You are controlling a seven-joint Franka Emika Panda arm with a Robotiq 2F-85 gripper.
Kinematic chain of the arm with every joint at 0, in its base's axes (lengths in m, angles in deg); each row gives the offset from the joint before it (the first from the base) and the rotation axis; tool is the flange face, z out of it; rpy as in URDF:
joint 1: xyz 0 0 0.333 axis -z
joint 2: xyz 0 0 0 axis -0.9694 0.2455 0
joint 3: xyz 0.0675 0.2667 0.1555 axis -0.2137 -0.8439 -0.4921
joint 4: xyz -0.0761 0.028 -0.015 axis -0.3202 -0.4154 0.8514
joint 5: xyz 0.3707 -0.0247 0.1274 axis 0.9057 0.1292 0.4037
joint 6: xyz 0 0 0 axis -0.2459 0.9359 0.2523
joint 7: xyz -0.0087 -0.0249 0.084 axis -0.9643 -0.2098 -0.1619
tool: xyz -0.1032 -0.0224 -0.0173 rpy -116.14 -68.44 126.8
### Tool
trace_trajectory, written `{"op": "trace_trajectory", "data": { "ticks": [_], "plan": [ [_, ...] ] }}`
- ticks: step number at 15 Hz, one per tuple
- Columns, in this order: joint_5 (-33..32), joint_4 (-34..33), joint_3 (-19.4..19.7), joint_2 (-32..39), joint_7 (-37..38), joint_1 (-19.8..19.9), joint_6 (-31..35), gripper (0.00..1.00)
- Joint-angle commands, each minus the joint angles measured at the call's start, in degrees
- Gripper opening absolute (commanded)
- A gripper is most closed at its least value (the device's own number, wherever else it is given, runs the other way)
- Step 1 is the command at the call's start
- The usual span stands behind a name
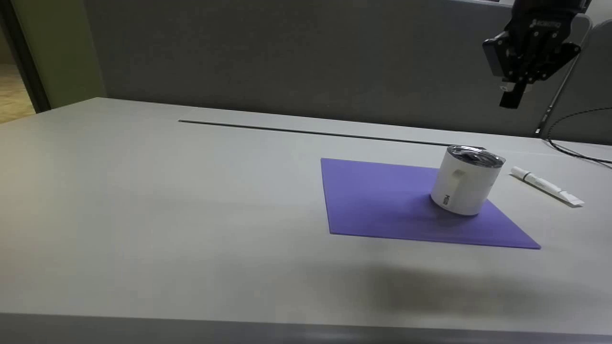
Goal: Move the slider to close the opening on the top of the cup
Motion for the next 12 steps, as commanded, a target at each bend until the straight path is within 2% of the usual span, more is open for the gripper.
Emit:
{"op": "trace_trajectory", "data": {
  "ticks": [1,4,10,12],
  "plan": [
    [0.98,0.14,0.13,1.07,0.44,0.73,2.12,0.00],
    [3.53,0.87,-0.13,2.19,-0.70,1.37,5.14,0.00],
    [3.88,2.08,-0.44,4.28,-0.80,1.43,8.86,0.00],
    [1.91,1.59,-0.09,4.82,0.21,1.00,6.64,0.00]
  ]
}}
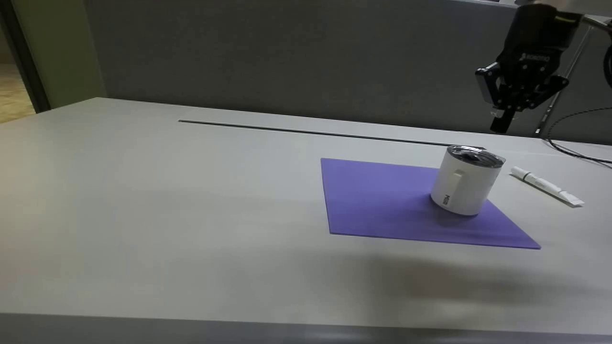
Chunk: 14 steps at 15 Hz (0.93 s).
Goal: Move the slider to close the opening on the top of the cup
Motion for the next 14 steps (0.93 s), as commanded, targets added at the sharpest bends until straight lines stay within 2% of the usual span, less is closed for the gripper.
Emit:
{"op": "trace_trajectory", "data": {
  "ticks": [1,9,14],
  "plan": [
    [-0.48,-0.01,-0.30,0.18,0.15,0.27,-0.32,0.01],
    [-1.00,-0.01,-0.30,0.49,0.14,0.24,-0.84,0.00],
    [-0.42,-0.25,-0.99,3.11,0.80,-0.07,1.33,0.00]
  ]
}}
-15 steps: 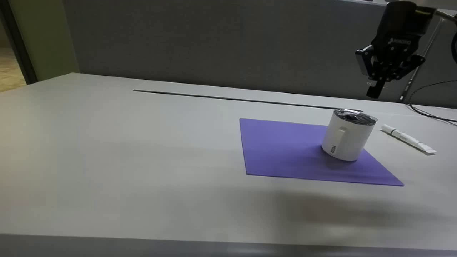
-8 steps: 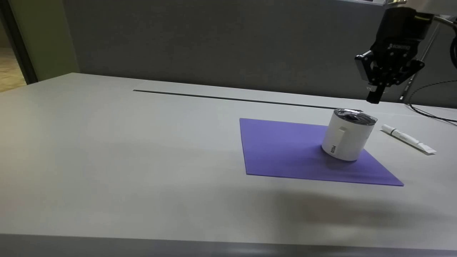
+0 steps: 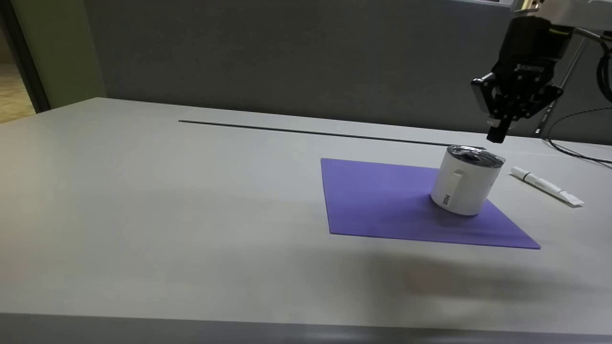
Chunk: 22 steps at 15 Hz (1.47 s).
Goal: Move the slider to close the opening on the top of the cup
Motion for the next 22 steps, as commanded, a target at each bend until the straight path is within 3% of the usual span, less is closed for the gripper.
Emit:
{"op": "trace_trajectory", "data": {
  "ticks": [1,8,14,22],
  "plan": [
    [0.91,-0.23,-0.87,1.89,0.94,0.07,2.12,0.00],
    [5.48,-0.25,-2.73,4.01,0.45,0.77,5.95,0.00],
    [5.56,-0.34,-2.82,4.59,0.99,0.56,5.88,0.00],
    [11.05,-0.59,-4.61,5.27,-0.47,1.85,5.02,0.00]
  ]
}}
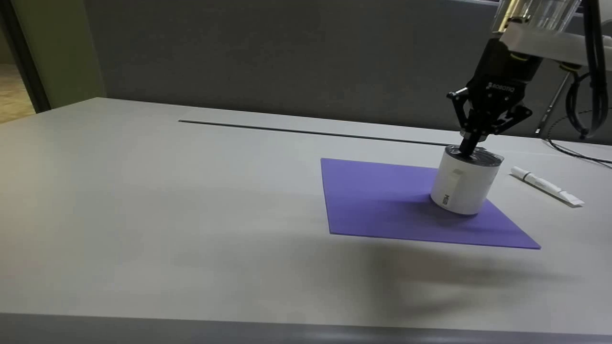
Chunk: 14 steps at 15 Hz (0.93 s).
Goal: Move the slider to close the opening on the top of the cup
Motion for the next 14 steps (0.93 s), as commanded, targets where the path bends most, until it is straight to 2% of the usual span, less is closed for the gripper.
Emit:
{"op": "trace_trajectory", "data": {
  "ticks": [1,5,11,12,13,14],
  "plan": [
    [2.03,-0.39,-1.13,1.10,-0.12,0.84,-0.41,0.00],
    [0.18,-0.66,-0.05,0.16,1.01,0.32,-0.24,0.00],
    [2.32,-2.65,-1.35,-3.29,-1.30,1.17,-2.07,0.00],
    [1.10,-3.44,-0.89,-3.53,-0.67,0.69,-3.80,0.26],
    [0.51,-4.02,-0.74,-3.70,-0.72,0.45,-4.95,0.26],
    [0.38,-4.77,-0.77,-3.85,-1.32,0.45,-6.61,0.33]
  ]
}}
